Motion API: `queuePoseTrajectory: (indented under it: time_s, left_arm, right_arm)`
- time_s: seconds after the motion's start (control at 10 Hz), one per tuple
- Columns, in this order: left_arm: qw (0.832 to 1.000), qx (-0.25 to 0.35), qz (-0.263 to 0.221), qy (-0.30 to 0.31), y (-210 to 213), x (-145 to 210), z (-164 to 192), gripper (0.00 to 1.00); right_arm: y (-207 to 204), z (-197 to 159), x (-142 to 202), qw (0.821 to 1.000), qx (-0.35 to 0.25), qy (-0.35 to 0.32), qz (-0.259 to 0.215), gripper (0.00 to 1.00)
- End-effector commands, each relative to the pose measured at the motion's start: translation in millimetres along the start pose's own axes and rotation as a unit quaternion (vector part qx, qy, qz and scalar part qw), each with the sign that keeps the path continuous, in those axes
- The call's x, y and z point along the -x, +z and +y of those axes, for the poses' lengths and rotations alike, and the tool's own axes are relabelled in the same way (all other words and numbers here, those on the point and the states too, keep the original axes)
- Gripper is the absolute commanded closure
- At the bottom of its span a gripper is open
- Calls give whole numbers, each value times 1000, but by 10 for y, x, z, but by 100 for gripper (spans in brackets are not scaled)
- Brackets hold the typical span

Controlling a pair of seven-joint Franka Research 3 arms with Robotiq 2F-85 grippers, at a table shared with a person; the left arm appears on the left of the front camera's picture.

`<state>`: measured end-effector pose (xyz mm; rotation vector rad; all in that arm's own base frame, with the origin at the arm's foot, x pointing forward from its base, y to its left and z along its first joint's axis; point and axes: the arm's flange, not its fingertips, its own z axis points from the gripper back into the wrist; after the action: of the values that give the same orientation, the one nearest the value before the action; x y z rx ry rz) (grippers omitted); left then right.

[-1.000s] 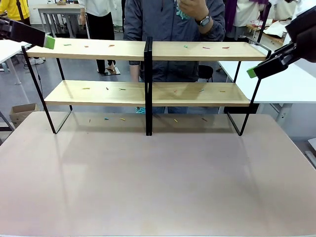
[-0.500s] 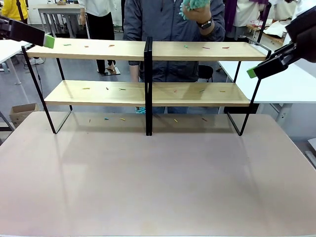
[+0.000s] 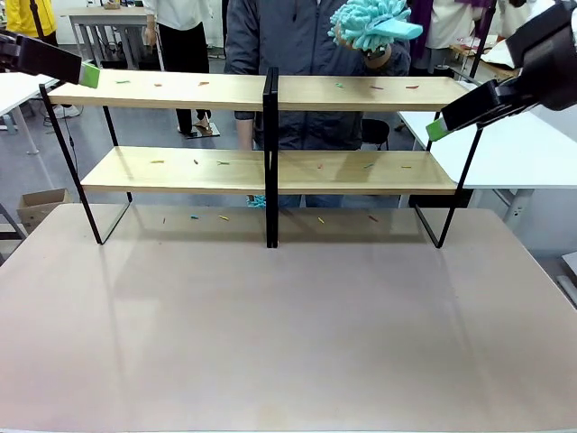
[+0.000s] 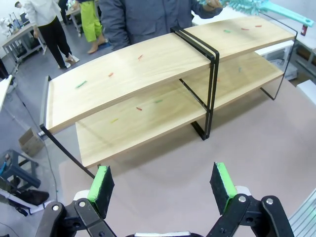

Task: Clean the shelves.
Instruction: Pick up the Duster when the human hands it over.

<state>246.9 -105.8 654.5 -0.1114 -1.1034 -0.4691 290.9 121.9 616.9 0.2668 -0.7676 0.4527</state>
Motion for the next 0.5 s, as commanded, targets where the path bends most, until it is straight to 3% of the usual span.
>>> queuePoseTrajectory:
  time_s: [0.0, 0.4]
  left_arm:
    - [1000, -1, -5, 0, 0, -8, 1, 0]
    - [1000, -1, -5, 0, 0, -8, 1, 0]
  right_arm:
    - [100, 50, 5, 1000, -28, -7, 2, 0]
    - [265, 108, 18, 995, -27, 8, -93, 0]
